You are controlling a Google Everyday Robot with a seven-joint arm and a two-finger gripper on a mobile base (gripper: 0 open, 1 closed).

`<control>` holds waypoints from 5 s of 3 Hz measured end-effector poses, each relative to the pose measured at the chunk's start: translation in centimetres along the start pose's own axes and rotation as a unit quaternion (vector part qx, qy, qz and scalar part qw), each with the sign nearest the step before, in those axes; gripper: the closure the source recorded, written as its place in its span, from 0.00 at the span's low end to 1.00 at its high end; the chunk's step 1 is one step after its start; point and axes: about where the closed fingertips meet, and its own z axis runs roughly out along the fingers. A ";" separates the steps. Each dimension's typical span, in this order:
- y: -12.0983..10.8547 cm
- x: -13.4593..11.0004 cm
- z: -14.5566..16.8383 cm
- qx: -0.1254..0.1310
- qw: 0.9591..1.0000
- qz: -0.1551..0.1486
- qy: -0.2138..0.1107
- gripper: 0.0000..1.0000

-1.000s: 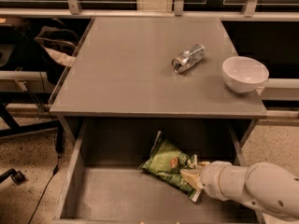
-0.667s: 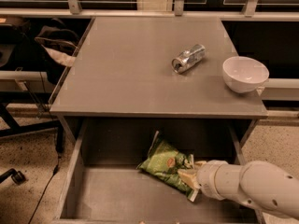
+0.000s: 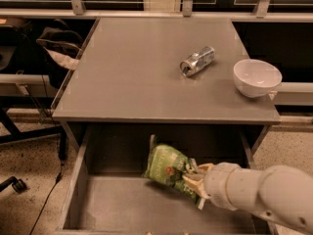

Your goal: Pick green jalapeno chip bag from top drawer and place on counter

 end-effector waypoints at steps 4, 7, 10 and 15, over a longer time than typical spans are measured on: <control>2.7 -10.3 -13.8 -0.160 0.968 -0.023 -0.194 1.00; 1.3 -11.2 -14.5 -0.121 0.965 -0.009 -0.233 1.00; -7.1 -16.5 -12.3 -0.032 0.963 -0.006 -0.266 1.00; -11.9 -19.5 -8.8 0.009 0.970 0.001 -0.243 0.54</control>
Offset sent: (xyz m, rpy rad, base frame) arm -0.0877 -0.0136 0.1920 0.5451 -0.0769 0.3874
